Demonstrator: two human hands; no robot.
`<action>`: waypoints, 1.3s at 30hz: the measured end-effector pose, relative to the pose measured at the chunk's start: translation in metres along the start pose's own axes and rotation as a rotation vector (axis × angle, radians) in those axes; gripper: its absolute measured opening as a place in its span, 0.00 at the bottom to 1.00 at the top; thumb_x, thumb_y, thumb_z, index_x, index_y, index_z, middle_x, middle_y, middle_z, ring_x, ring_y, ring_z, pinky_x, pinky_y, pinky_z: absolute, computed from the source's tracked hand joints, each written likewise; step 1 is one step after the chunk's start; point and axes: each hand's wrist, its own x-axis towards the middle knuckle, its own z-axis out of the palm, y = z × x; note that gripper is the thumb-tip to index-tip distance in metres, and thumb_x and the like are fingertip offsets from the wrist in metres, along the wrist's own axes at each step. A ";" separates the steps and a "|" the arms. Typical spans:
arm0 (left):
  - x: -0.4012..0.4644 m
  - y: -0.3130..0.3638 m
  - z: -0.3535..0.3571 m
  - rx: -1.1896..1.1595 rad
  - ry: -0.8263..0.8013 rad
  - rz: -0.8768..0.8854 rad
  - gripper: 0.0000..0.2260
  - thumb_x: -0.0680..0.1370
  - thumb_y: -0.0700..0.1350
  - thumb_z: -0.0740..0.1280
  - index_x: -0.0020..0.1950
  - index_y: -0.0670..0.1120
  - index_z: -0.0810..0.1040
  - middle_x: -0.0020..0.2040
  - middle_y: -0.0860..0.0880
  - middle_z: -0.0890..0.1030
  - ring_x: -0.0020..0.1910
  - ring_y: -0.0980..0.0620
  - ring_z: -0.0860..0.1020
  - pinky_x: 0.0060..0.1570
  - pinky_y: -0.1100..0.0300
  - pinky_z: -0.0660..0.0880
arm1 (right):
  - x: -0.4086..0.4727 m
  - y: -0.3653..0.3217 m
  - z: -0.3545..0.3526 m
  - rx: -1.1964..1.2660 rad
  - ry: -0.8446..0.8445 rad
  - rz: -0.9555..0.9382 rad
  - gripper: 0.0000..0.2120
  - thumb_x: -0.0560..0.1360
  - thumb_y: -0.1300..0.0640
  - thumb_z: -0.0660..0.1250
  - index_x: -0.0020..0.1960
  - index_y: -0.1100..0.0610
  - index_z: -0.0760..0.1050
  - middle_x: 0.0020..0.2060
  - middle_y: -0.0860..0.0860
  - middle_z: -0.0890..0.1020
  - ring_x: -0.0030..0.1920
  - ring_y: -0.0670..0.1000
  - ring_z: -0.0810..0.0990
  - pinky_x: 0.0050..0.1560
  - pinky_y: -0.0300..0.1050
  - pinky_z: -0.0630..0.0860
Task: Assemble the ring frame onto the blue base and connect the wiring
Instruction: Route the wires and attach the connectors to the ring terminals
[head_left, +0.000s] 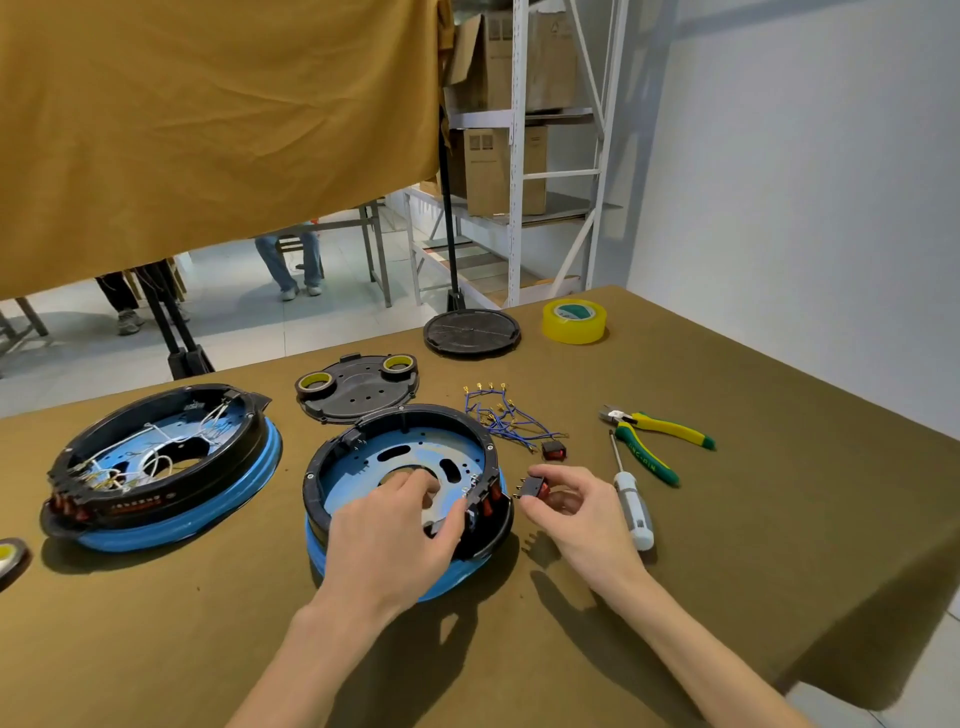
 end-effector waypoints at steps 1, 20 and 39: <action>-0.004 -0.003 -0.001 -0.017 -0.017 0.021 0.16 0.79 0.66 0.62 0.54 0.57 0.81 0.44 0.62 0.82 0.40 0.60 0.80 0.38 0.62 0.79 | -0.002 0.001 0.001 -0.006 0.005 -0.007 0.15 0.74 0.58 0.76 0.60 0.50 0.83 0.53 0.42 0.82 0.50 0.41 0.83 0.50 0.35 0.80; 0.015 -0.036 0.013 -0.158 0.009 0.144 0.18 0.79 0.66 0.59 0.44 0.59 0.84 0.27 0.60 0.77 0.29 0.59 0.76 0.30 0.65 0.72 | -0.020 -0.019 0.028 -0.178 -0.003 -0.391 0.11 0.74 0.58 0.75 0.56 0.50 0.84 0.43 0.43 0.79 0.44 0.47 0.79 0.41 0.38 0.77; 0.009 -0.034 0.018 -0.137 0.155 0.154 0.21 0.81 0.65 0.59 0.41 0.57 0.85 0.24 0.61 0.72 0.26 0.62 0.72 0.31 0.73 0.60 | -0.026 -0.004 0.033 0.129 -0.047 -0.125 0.12 0.77 0.60 0.73 0.58 0.48 0.82 0.44 0.45 0.85 0.41 0.51 0.86 0.37 0.41 0.83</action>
